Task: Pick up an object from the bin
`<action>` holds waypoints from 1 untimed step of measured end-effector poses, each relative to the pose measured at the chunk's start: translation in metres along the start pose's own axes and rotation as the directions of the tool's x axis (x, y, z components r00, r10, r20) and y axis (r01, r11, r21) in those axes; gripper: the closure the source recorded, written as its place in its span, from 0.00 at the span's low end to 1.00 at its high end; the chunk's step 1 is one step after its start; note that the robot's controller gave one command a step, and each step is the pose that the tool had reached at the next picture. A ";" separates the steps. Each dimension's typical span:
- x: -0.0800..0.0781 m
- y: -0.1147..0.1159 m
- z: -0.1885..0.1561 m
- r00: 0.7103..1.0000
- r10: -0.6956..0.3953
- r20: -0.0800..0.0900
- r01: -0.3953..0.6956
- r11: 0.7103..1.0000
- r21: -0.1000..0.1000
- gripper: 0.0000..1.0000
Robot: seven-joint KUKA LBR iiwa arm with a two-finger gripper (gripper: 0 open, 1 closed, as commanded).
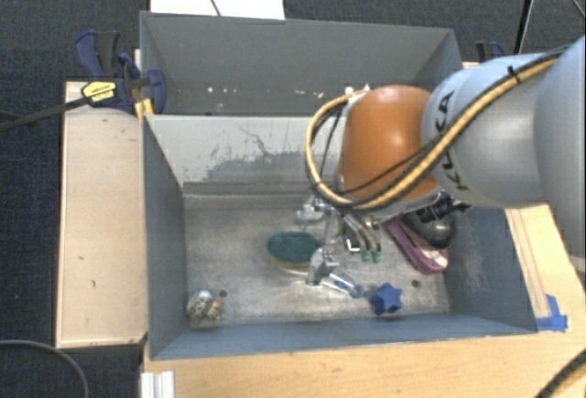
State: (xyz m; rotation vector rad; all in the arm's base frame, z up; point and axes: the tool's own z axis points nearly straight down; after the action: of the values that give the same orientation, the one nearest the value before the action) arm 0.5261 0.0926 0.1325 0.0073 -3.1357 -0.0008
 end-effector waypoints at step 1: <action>-0.001 -0.009 0.059 0.979 0.201 0.010 -0.201 0.980 -0.004 0.00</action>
Offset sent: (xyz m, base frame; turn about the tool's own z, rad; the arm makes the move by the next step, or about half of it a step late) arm -0.0013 -0.0090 -0.0625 0.2034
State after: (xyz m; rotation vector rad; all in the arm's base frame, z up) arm 0.5266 0.0840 0.0730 -0.3110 -3.1309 -0.0040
